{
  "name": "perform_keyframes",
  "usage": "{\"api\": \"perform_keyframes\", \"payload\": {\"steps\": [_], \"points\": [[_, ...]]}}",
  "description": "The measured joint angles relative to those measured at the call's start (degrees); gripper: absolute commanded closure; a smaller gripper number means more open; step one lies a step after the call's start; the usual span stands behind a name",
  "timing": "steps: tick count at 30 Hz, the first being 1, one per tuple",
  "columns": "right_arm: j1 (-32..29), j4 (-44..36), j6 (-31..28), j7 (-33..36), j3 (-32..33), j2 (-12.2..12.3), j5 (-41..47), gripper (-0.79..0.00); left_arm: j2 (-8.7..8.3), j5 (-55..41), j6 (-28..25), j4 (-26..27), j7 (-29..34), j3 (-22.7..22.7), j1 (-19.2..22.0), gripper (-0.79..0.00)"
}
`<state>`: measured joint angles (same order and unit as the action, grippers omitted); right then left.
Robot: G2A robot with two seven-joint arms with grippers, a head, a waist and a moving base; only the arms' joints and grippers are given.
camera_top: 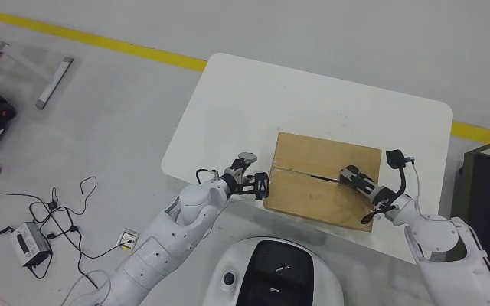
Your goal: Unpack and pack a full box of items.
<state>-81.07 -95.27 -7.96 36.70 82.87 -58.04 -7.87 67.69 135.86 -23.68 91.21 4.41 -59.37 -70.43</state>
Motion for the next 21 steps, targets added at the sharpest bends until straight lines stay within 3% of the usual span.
{"api": "perform_keyframes", "payload": {"steps": [19,21], "points": [[3.0,4.0,-0.9,0.6,2.7,0.4,-1.4,0.0,2.65,-7.4,0.4,-3.4,-1.6,5.6,5.8,-0.785],[3.3,4.4,-0.9,0.5,2.6,0.3,-1.4,0.0,2.69,-8.5,-0.2,-3.4,-1.3,5.2,5.6,-0.727]]}}
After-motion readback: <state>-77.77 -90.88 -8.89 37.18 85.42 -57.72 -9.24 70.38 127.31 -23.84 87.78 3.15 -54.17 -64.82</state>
